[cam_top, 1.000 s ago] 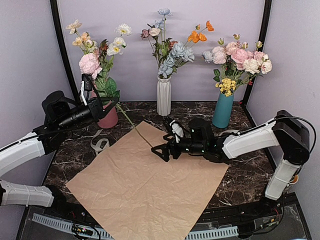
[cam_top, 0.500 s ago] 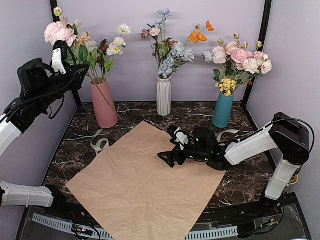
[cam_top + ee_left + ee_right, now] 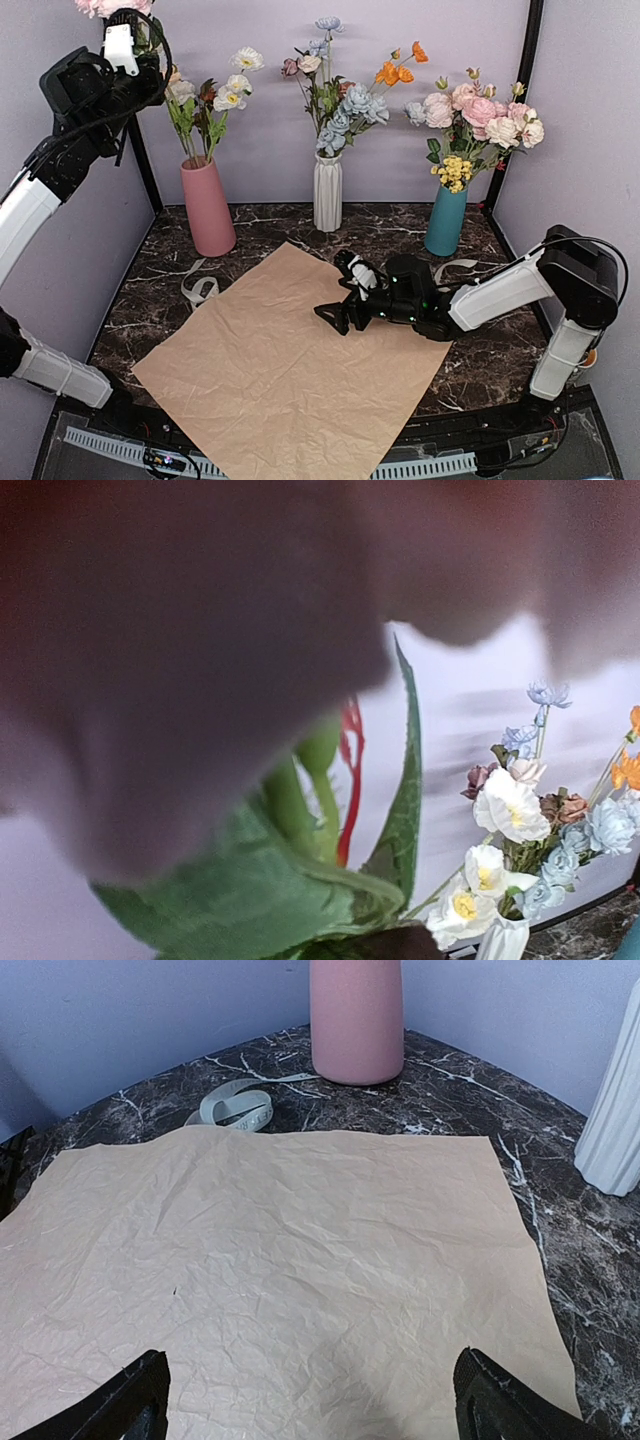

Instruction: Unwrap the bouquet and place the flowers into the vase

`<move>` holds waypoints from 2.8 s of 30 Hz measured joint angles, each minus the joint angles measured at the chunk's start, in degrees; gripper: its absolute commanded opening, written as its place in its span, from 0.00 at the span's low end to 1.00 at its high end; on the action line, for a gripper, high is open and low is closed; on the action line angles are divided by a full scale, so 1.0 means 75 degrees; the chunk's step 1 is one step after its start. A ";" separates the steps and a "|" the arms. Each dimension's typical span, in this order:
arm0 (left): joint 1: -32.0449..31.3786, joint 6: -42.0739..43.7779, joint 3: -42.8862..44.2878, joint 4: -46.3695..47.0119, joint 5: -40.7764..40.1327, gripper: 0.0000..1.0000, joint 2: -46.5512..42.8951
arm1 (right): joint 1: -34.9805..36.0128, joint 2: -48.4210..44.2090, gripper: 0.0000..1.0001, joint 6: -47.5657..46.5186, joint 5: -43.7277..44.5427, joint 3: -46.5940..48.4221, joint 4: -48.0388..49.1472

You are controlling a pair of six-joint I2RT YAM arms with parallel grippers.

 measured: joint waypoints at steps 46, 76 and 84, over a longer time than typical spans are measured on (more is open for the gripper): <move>0.1781 -0.1725 0.1177 -0.1320 0.1824 0.00 0.2390 | 0.0050 0.0664 0.97 0.0032 -0.0015 0.0749 -0.0731; 0.2422 -0.2806 0.0822 -0.2559 0.2702 0.66 0.3920 | 0.0087 0.0688 0.98 0.0029 -0.0032 0.0868 -0.0874; 0.2413 -0.2940 0.0851 -0.2961 0.3083 0.99 0.3104 | 0.0125 0.0734 0.99 0.0029 -0.0038 0.0880 -0.0880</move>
